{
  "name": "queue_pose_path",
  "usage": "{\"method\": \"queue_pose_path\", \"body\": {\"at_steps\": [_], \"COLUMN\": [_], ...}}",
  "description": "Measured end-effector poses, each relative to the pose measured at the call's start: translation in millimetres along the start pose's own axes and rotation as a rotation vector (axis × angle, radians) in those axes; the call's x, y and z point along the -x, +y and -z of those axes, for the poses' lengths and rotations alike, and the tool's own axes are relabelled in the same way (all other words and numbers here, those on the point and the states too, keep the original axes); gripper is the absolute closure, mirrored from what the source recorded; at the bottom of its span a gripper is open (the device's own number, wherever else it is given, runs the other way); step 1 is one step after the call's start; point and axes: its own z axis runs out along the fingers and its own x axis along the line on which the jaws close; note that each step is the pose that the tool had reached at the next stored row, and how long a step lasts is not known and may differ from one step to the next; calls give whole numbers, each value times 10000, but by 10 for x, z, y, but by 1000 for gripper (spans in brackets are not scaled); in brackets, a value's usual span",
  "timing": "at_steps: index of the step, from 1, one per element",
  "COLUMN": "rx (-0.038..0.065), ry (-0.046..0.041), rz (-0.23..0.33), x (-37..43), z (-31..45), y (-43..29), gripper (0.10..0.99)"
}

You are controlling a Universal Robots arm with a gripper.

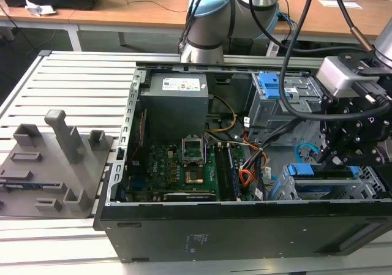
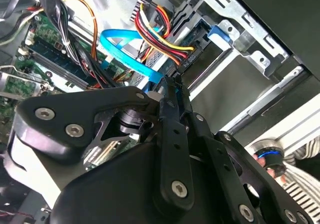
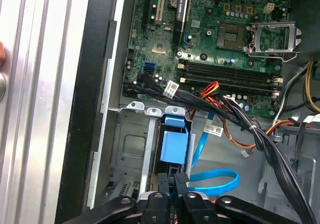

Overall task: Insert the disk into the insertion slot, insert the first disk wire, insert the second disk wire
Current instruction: 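Insert the second disk wire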

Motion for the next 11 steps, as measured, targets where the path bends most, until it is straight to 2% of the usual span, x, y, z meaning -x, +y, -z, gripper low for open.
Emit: {"method": "queue_pose_path", "body": {"at_steps": [2, 4, 5, 11], "rx": [9, 26, 28, 29], "ry": [-16, -50, -56, -56], "rz": [-319, -966, -1068, -1074], "x": [0, 0, 0, 26], "z": [0, -3, -3, -7], "y": [0, 0, -2, -36], "gripper": [922, 922, 922, 922]}}
